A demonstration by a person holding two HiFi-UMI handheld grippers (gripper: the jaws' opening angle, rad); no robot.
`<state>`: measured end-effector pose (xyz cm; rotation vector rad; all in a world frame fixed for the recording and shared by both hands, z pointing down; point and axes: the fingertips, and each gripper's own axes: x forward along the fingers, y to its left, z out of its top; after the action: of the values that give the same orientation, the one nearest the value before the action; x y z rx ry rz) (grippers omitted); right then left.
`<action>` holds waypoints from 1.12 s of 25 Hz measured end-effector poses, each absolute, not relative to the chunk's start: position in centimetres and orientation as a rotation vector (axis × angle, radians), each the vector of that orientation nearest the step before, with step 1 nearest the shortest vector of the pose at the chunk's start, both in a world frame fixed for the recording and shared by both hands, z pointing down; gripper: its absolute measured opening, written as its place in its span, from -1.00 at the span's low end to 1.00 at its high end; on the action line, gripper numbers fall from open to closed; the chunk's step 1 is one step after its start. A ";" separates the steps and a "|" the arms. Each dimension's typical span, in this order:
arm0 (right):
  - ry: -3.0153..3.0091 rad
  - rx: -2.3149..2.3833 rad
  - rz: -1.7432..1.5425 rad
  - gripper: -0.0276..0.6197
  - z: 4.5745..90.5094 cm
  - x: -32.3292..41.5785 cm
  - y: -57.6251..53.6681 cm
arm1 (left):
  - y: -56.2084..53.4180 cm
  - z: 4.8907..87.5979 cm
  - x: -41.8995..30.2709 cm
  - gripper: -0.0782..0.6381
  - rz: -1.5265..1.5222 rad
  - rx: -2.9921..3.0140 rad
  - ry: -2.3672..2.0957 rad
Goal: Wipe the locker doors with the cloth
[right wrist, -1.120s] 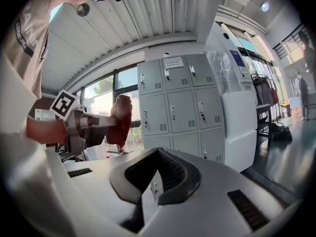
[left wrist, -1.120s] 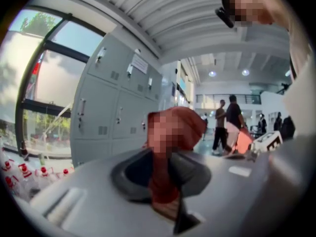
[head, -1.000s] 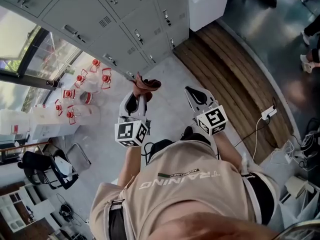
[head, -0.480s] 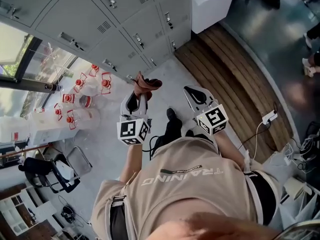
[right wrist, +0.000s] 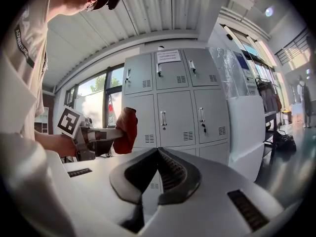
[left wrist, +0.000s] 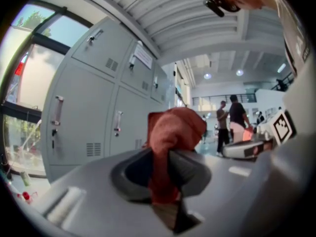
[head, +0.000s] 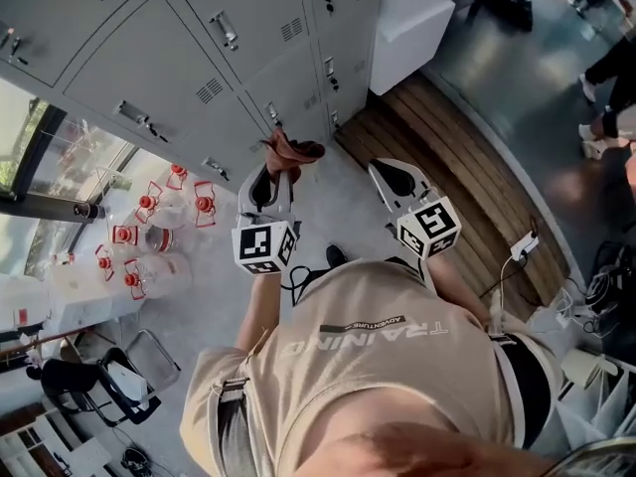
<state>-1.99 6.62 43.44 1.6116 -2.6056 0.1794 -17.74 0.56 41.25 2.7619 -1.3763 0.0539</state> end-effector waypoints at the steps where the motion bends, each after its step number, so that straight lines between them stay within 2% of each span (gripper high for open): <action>1: -2.607 1.614 0.182 -0.87 43.4 -2.2 5.6 | -0.5 41.2 -17.8 -0.56 0.051 2.769 -1.367; 10: -2.606 1.525 0.348 -0.88 46.8 -3.1 -1.6 | -7.1 43.6 -17.0 -0.56 0.131 2.714 -1.328; 22: -2.828 1.167 0.258 -0.87 44.9 0.7 -18.2 | -18.5 42.8 -12.8 -0.55 0.169 2.525 -1.648; 28: -2.925 0.884 0.205 -0.87 43.8 -0.4 -23.9 | -22.4 41.4 -11.5 -0.55 0.245 2.454 -1.861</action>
<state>-0.42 -23.86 43.85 0.8839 -2.9247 0.2047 -11.49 -22.38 41.38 2.4537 -1.8613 0.2451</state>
